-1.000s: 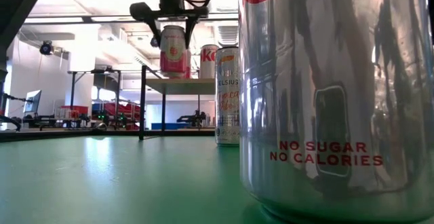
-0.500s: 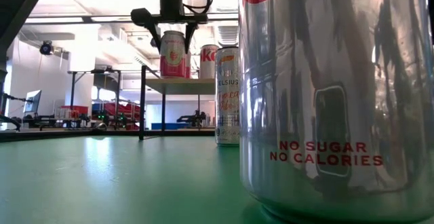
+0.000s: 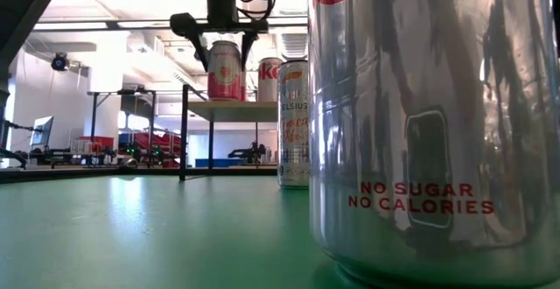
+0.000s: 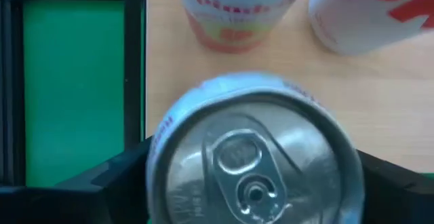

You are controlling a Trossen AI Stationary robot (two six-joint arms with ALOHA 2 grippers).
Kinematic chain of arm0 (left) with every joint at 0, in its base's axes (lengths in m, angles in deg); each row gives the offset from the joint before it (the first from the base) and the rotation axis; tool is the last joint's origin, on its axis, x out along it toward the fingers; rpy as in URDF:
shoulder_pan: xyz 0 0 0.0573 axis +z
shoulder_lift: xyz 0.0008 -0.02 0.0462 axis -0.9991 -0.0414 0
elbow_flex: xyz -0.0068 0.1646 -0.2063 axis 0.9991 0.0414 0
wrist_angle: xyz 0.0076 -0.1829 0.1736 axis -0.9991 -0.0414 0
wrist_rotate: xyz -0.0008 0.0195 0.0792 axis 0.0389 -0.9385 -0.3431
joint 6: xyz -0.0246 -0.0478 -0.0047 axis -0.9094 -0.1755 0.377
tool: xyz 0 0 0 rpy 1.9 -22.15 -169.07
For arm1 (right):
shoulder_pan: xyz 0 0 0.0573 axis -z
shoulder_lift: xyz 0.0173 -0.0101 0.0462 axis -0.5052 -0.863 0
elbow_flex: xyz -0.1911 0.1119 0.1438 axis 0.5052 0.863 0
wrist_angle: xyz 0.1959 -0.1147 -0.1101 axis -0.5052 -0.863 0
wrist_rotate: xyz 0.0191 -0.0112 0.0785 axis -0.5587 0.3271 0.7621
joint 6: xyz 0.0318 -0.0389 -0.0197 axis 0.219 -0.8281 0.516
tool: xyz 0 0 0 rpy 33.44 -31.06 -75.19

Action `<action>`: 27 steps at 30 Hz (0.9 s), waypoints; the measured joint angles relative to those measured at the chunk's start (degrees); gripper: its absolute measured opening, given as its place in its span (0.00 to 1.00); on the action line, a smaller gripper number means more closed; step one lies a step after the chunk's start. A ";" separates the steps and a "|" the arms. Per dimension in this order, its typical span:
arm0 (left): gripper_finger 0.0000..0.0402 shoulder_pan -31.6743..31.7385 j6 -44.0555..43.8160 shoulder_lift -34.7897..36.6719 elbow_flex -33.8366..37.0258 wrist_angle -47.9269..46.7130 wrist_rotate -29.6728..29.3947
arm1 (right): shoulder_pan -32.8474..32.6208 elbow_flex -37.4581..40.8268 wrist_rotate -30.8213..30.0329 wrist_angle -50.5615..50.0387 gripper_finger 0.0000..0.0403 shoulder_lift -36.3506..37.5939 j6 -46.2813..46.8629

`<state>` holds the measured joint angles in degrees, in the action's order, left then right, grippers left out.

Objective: Place canned beverage on shelf
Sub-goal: Put the pink-white soda can on the shelf aligned with the other pink-white soda can, then put the left white-yellow soda can on the shelf

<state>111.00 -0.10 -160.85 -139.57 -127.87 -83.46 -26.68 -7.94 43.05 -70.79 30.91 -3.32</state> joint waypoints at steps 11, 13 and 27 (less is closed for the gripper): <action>0.97 -2.05 -1.06 1.79 -0.04 -2.36 1.62 | 0.02 0.02 0.00 -0.02 0.89 0.00 0.00; 0.97 -3.74 -1.82 2.29 -0.04 -2.36 1.95 | 0.02 0.01 0.02 -0.01 0.89 0.00 0.00; 0.98 -22.93 -13.34 3.06 0.20 -1.32 0.11 | 0.02 0.00 0.02 -0.02 0.89 0.00 0.00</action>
<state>88.07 -13.44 -157.79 -139.37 -129.19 -83.35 -26.66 -7.94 43.07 -70.81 30.91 -3.32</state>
